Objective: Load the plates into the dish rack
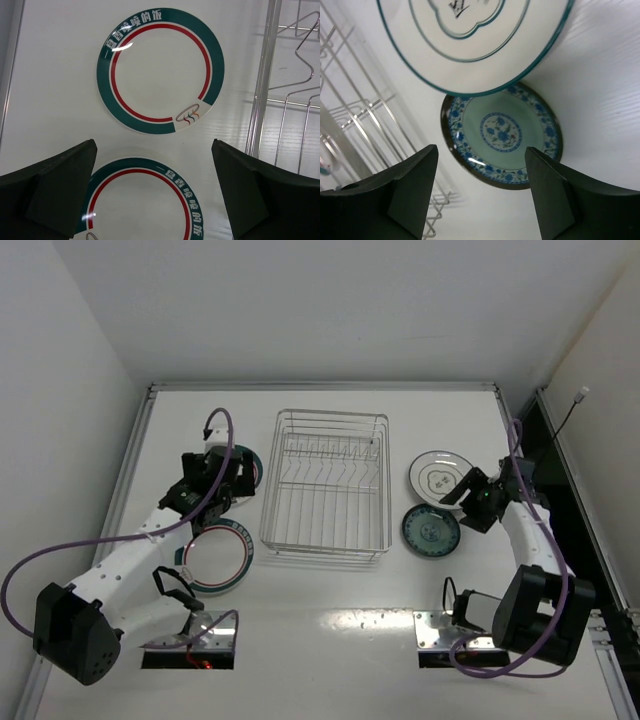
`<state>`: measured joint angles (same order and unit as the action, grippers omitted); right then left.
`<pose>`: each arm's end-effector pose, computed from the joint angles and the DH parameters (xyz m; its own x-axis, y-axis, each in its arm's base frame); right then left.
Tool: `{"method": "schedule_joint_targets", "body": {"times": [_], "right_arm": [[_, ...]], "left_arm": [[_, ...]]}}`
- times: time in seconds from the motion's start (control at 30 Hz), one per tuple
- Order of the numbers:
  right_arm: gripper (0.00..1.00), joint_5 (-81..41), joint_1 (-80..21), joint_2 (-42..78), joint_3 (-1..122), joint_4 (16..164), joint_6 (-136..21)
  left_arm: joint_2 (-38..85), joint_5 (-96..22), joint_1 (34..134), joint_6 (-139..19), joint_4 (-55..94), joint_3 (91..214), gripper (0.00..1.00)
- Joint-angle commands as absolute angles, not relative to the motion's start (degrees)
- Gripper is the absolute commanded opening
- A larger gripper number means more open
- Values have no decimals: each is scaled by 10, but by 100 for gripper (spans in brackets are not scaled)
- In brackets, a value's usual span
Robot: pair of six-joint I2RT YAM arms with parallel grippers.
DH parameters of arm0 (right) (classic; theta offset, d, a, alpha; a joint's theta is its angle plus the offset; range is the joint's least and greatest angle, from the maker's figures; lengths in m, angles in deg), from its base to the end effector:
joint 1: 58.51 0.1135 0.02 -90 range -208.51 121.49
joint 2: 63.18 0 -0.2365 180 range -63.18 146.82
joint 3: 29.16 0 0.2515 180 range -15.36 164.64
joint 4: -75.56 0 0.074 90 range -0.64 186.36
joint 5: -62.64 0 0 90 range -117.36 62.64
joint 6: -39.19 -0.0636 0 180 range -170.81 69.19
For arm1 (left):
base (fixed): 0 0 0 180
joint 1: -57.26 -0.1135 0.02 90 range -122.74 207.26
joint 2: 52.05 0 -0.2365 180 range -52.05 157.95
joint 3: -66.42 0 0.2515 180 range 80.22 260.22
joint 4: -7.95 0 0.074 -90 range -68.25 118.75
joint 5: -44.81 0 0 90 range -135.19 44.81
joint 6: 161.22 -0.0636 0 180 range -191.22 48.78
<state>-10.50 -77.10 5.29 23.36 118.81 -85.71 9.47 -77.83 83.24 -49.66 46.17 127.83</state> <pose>0.2372 -0.0603 0.1485 -0.5737 0.7707 -0.2774 0.6006 0.6261 0.4973 0.2477 -0.0825 0.2418 -0.5143 -0.0936 -0.8525 -0.2155 0.9762 0.0228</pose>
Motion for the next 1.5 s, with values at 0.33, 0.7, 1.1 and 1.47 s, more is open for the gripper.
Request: {"method": "schedule_joint_targets", "body": {"times": [0.33,0.7,1.1,1.47], "right_arm": [[77,-112,-836,201,339,1208,-870],[64,-6,-861,298,314,1115,-930],[28,-107,-860,311,298,1021,-1024],[0,-223,-811,206,326,1042,-977]], "left_arm": [[126,-768,827,-489,457,1308,100],[49,-808,827,-484,468,1296,100],[37,-824,827,-478,479,1296,100],[25,-824,827,-478,479,1296,100]]}}
